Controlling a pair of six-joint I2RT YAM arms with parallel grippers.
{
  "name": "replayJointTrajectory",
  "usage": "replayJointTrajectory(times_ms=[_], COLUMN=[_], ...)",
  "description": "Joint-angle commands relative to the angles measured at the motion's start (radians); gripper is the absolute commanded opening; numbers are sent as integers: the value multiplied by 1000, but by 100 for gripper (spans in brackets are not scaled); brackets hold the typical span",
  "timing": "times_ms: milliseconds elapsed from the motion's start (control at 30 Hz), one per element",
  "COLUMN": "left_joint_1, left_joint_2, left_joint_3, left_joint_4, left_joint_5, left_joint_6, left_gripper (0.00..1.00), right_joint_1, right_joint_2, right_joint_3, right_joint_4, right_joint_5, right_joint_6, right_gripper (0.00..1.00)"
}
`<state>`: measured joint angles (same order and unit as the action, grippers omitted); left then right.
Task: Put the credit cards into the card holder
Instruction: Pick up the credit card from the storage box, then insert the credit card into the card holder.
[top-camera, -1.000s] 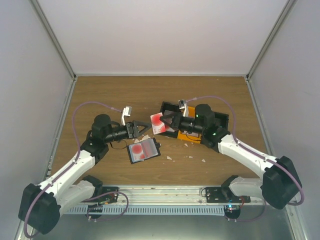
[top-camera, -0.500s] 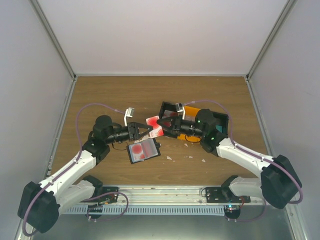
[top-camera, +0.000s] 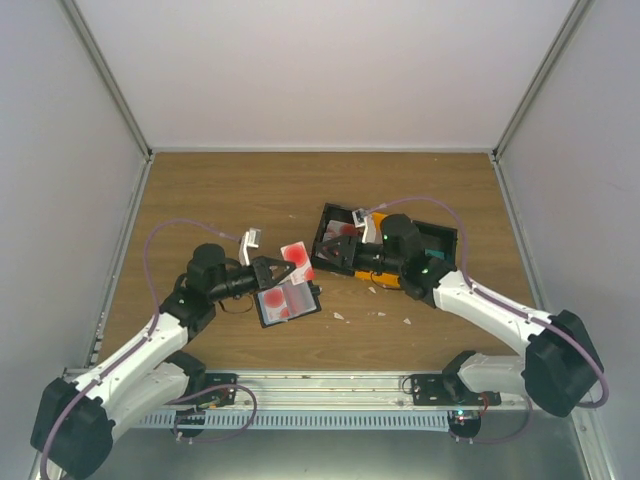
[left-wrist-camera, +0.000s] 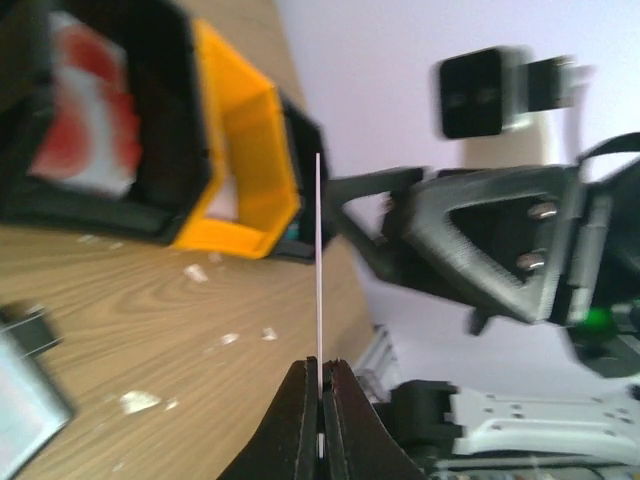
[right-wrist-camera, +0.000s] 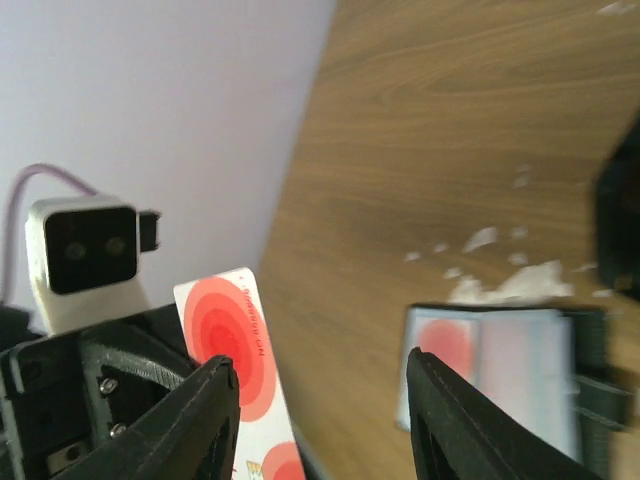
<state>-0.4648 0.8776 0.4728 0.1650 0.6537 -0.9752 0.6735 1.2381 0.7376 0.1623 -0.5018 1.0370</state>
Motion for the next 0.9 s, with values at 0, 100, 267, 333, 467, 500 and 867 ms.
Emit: replayJointTrajectory(times_ms=[0,100,267,333,467,500,867], left_joint_1=[-3,-3,-2,-2,0,0,14], left_joint_2=[-29,-31,-40,-47,-50,-50,16], left_joint_3=[-98,-156,-224,-240,-273,-284,-356], left_joint_4=[-114,-122,-107,-107,-101,-95,29], left_joint_5=[-171,-214,-262,-282,-305,-307,-254], left_joint_6=[73,72,62,62,56,53,21], left_gripper=[0,0,0,0,0,0,0], right_joint_1=[26,79,178,202,225,229,229], right_joint_2=[26,102,259,314,418,443,549], right_joint_3=[80,141,252,272,314,318,362], right_joint_4=[-328,-430,-533,-537,-572,-573,-609], right_joint_5=[247,349,450,455,469,463,370], right_joint_6=[-295,-394,-488,-511,-520,-524,-526], right_gripper=[49,53,57,57,57,57,54])
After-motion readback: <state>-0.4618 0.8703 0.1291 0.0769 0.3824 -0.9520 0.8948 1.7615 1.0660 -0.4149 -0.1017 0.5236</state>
